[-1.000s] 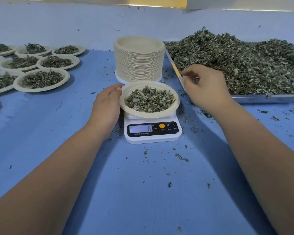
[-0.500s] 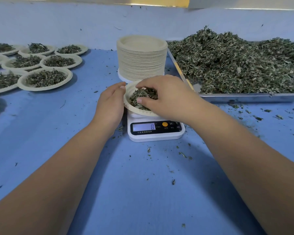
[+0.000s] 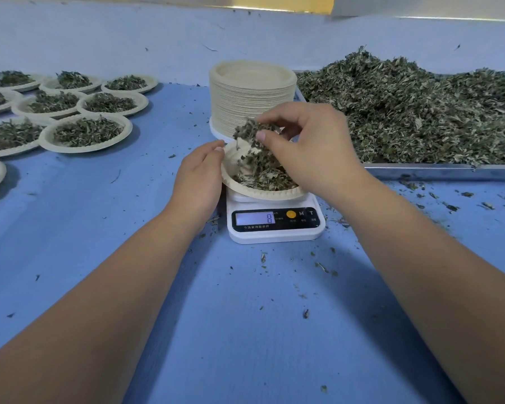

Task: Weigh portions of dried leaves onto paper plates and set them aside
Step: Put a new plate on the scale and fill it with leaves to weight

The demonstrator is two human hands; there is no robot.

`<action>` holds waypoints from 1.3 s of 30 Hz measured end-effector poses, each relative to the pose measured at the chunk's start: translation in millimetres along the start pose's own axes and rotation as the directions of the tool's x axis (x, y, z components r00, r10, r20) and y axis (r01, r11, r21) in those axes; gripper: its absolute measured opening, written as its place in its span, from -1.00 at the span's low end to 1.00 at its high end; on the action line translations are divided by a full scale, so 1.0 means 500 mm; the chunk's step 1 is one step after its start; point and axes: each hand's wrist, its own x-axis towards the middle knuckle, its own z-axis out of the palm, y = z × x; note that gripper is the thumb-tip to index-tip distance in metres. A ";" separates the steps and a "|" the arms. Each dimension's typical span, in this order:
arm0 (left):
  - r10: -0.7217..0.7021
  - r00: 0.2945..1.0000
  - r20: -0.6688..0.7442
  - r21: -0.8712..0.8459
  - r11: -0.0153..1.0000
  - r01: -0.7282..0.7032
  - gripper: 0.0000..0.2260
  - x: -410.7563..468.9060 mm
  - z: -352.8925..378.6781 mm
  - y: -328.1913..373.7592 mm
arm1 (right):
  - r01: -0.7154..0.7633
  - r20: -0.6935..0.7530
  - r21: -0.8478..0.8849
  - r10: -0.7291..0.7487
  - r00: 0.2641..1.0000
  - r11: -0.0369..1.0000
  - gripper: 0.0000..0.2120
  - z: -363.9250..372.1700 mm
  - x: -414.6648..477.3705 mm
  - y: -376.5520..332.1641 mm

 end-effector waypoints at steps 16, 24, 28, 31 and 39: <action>0.099 0.995 -0.011 -0.013 0.995 -0.099 -0.68 -0.004 0.002 -0.001 | -0.063 -0.136 0.142 0.082 0.987 0.988 -0.83 -0.017 -0.007 0.028; 0.105 0.994 -0.005 0.007 0.994 -0.105 -0.68 -0.007 0.003 0.000 | -0.085 -0.135 0.221 0.117 0.984 0.972 -0.82 -0.017 -0.008 0.029; 0.104 0.995 -0.001 0.033 0.994 -0.104 -0.68 -0.008 0.002 0.001 | -0.104 -0.123 0.304 0.148 0.981 0.947 -0.82 -0.019 -0.008 0.026; 0.113 0.994 0.002 0.060 0.992 -0.113 -0.68 -0.010 0.000 0.003 | -0.132 -0.059 0.336 0.161 0.985 0.933 -0.83 -0.017 -0.014 0.028; 0.175 0.984 0.012 0.137 0.975 -0.175 -0.63 -0.016 -0.002 0.004 | -0.134 0.065 0.369 0.119 0.991 0.920 -0.81 -0.017 -0.019 0.018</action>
